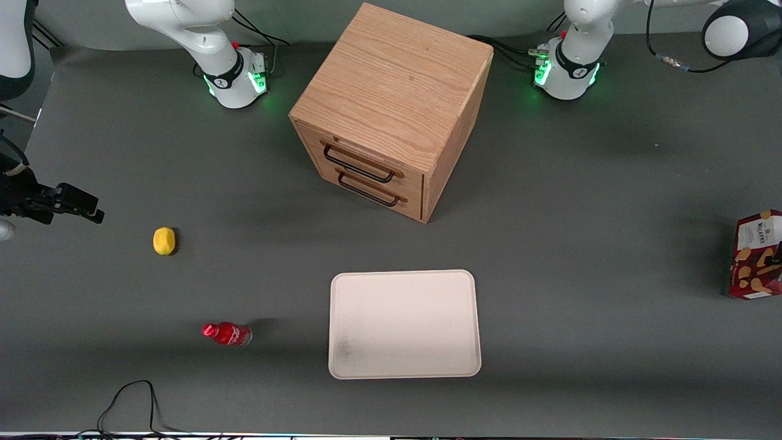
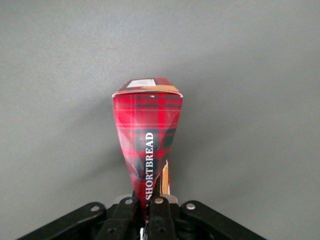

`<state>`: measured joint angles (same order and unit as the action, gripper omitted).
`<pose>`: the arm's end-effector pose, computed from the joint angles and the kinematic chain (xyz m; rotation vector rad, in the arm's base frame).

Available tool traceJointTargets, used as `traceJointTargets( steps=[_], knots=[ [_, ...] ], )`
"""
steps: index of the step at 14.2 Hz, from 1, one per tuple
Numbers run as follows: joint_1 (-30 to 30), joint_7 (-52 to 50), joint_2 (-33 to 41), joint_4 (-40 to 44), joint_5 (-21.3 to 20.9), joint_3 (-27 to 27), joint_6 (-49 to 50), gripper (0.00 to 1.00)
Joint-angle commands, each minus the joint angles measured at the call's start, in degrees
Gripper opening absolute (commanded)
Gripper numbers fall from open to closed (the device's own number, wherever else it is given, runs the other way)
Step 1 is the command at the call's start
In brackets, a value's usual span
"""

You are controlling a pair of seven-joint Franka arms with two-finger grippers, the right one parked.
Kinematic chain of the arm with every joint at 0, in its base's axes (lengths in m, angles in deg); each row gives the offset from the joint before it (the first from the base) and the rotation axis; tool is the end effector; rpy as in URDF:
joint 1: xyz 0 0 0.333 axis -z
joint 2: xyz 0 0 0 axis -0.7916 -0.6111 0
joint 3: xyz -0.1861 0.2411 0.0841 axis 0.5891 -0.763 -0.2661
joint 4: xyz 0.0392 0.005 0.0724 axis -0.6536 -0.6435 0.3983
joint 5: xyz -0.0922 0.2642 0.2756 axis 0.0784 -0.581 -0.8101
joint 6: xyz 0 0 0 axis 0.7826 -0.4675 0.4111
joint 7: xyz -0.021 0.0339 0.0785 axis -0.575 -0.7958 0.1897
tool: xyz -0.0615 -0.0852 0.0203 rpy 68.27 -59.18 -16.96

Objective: Place red cookie box on tray
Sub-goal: 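Close the left gripper on the shortbread box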

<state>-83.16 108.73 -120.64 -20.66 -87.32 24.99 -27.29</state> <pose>0.6384 0.3747 0.3056 2.9445 -0.6421 -0.1845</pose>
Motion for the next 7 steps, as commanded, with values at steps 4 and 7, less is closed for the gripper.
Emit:
traceJointTargets(
  steps=[4,7],
  knots=[
    [3.9,-7.7,15.5,-1.1,-2.9,-0.5,16.3,0.0],
    [5.2,-10.6,21.3,-1.1,-3.7,-0.4,23.0,0.0]
  ],
)
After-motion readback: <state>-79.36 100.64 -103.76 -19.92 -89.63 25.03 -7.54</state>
